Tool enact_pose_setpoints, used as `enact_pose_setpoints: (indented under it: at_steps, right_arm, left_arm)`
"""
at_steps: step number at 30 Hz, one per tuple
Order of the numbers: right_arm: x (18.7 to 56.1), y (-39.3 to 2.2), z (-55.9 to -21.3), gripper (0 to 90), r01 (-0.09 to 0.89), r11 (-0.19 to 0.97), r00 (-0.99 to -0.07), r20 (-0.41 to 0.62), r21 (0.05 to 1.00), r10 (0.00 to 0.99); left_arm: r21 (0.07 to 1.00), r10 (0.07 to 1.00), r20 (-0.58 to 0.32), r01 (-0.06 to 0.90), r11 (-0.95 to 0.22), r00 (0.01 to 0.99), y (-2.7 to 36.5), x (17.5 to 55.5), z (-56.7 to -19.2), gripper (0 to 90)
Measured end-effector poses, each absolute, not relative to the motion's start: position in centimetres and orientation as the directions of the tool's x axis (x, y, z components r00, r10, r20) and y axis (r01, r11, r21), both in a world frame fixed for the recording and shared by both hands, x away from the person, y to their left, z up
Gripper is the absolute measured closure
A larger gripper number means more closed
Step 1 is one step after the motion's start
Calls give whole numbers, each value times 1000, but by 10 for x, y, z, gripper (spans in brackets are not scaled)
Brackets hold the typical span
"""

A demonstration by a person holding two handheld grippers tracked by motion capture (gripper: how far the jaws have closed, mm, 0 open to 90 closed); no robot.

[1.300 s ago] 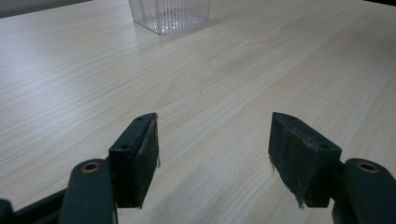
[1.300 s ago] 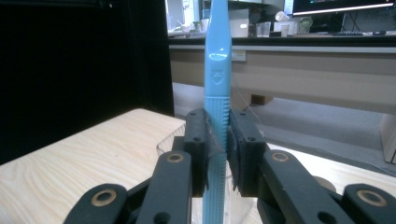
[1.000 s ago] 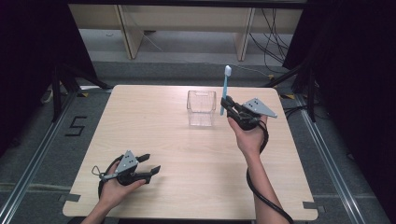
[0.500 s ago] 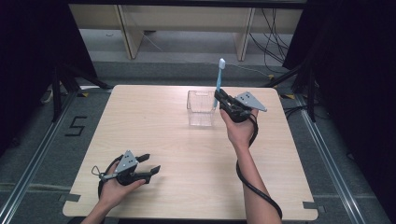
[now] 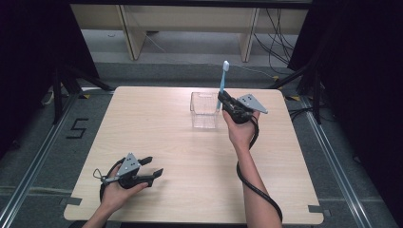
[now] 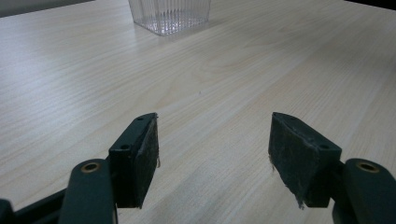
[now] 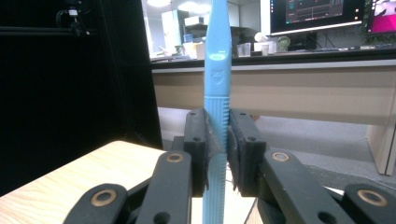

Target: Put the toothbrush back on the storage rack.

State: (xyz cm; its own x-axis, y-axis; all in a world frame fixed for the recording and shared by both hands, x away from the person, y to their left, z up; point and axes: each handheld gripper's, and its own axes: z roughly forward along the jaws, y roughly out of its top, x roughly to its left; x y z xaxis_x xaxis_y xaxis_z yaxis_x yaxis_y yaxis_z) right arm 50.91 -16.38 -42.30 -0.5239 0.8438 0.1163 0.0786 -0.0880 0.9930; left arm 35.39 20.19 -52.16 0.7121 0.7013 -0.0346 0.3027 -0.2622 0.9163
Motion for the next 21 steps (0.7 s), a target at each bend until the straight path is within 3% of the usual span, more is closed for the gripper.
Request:
enact_pose_setpoints:
  at_steps: [21]
  right_arm:
    - [517,-160,-435,790,96,-56,-513,97,994,853]
  left_arm:
    - [917,699,-37,302,-259,714,202,354,-522,330]
